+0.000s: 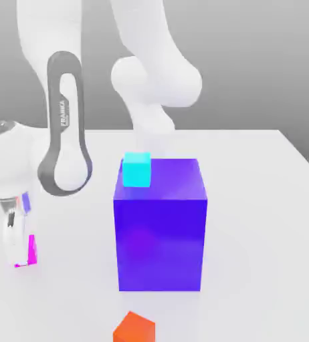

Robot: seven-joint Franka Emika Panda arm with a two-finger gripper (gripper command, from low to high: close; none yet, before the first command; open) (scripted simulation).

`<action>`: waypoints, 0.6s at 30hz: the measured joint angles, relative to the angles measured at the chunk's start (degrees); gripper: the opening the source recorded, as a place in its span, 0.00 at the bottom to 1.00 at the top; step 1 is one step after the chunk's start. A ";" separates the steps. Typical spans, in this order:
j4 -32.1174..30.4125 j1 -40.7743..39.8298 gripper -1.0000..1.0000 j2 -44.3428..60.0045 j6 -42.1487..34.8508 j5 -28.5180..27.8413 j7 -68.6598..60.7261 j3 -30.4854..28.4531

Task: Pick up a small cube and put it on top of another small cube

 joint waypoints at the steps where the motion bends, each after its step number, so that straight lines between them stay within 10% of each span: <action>1: 0.00 -0.01 0.00 0.00 0.02 -0.04 0.04 0.00; 10: -1.47 3.71 0.00 -12.38 -10.07 -9.65 5.82 -4.73; 18: 11.41 17.46 0.00 -7.27 -18.98 -17.28 3.04 8.15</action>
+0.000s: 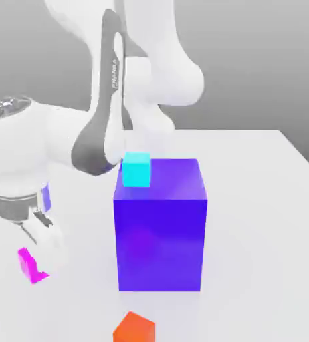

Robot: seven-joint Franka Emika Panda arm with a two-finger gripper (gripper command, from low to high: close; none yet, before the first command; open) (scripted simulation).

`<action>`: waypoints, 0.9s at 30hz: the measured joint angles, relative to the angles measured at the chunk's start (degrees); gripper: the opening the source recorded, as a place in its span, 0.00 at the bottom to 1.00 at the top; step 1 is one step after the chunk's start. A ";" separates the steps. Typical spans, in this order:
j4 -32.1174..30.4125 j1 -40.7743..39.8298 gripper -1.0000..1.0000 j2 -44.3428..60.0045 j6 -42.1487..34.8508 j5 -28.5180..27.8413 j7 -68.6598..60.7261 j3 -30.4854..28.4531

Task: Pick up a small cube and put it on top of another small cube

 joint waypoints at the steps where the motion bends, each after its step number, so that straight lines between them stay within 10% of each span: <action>1: 1.39 1.69 0.00 0.70 -0.86 -0.74 -0.27 1.47; 17: 19.99 27.68 0.00 14.00 -7.89 -12.01 -1.75 18.55; 18: 22.14 30.22 1.00 17.09 -7.25 -13.62 -1.33 18.35; 27: 24.24 31.58 1.00 16.04 -10.55 -13.00 -2.48 20.15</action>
